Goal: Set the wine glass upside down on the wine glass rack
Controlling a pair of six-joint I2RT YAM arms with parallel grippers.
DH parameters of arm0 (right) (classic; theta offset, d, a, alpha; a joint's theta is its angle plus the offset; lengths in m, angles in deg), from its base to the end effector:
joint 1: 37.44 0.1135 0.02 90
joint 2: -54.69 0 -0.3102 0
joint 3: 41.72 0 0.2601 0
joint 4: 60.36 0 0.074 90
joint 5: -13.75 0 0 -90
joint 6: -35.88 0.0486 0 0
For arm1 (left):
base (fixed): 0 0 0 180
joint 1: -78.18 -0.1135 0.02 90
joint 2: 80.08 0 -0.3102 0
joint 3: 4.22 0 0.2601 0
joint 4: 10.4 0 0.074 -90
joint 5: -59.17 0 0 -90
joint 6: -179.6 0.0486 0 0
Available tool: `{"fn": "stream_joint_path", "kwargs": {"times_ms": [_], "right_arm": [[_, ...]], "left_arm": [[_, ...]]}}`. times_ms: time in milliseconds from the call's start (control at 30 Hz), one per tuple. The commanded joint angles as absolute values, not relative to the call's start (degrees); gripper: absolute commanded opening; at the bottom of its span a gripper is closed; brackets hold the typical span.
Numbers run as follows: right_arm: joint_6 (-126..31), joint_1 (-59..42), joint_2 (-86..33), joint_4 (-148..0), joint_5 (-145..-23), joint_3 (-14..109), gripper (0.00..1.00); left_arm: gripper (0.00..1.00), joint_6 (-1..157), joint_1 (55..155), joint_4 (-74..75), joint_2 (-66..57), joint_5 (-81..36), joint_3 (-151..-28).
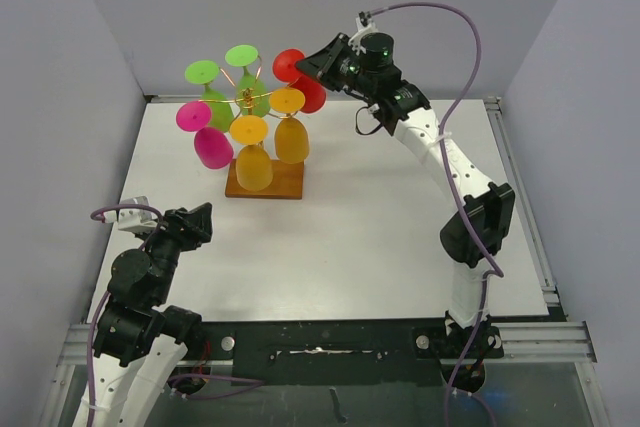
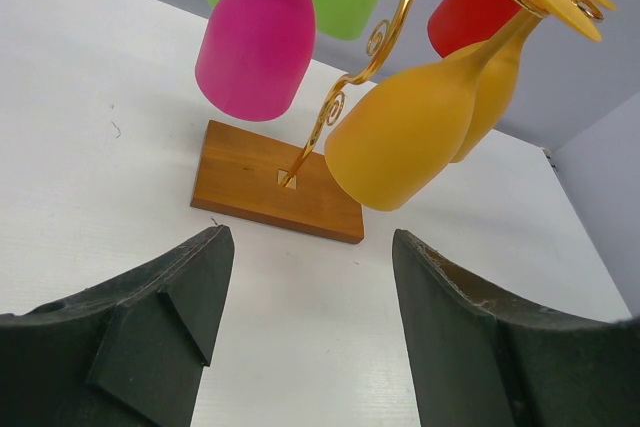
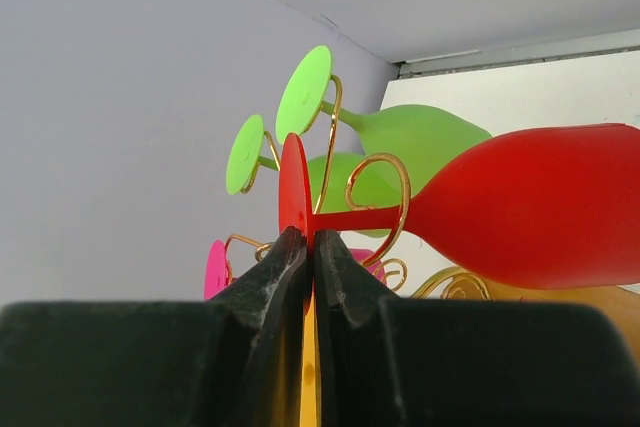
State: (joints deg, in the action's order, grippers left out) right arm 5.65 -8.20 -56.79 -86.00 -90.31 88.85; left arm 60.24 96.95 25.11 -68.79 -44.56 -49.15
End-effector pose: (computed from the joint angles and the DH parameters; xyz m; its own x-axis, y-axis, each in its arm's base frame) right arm 0.4303 0.2544 0.4734 -0.6415 0.6014 -0.4762 -0.2586 0.4149 0.8723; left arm 0.0544 -0.0063 0.3144 -0.0701 -0.4792 -0.8749 0.0615 0.8733 -0.4833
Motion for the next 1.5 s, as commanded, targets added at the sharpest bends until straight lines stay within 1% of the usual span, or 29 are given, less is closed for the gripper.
{"fn": "stream_joint_path", "kwargs": {"times_ms": [0, 567, 800, 1267, 1367, 1467], "right_arm": [[3.40, -9.44, -57.64, -83.38, -90.61, 93.19, 0.05], [1.48, -10.41, -61.64, -82.65, -91.56, 96.23, 0.14], [0.61, -10.46, -62.54, -82.21, -91.79, 96.53, 0.23], [0.43, -10.44, -64.86, -78.05, -92.84, 96.51, 0.23], [0.29, -10.43, -65.02, -77.64, -93.46, 96.42, 0.27], [-0.03, -10.45, -64.85, -76.89, -94.37, 96.50, 0.36]], "left_arm": [[0.62, 60.25, 96.99, 23.77, -69.09, -45.32, -49.28], [0.63, 60.42, 97.00, 23.84, -69.18, -45.59, -49.34], [0.62, 60.42, 96.99, 23.88, -69.18, -45.59, -49.37], [0.62, 60.42, 96.99, 24.12, -69.43, -45.68, -49.47], [0.63, 60.38, 96.99, 23.98, -69.44, -45.59, -49.47], [0.63, 59.66, 96.99, 23.77, -69.09, -46.14, -49.57]]}}
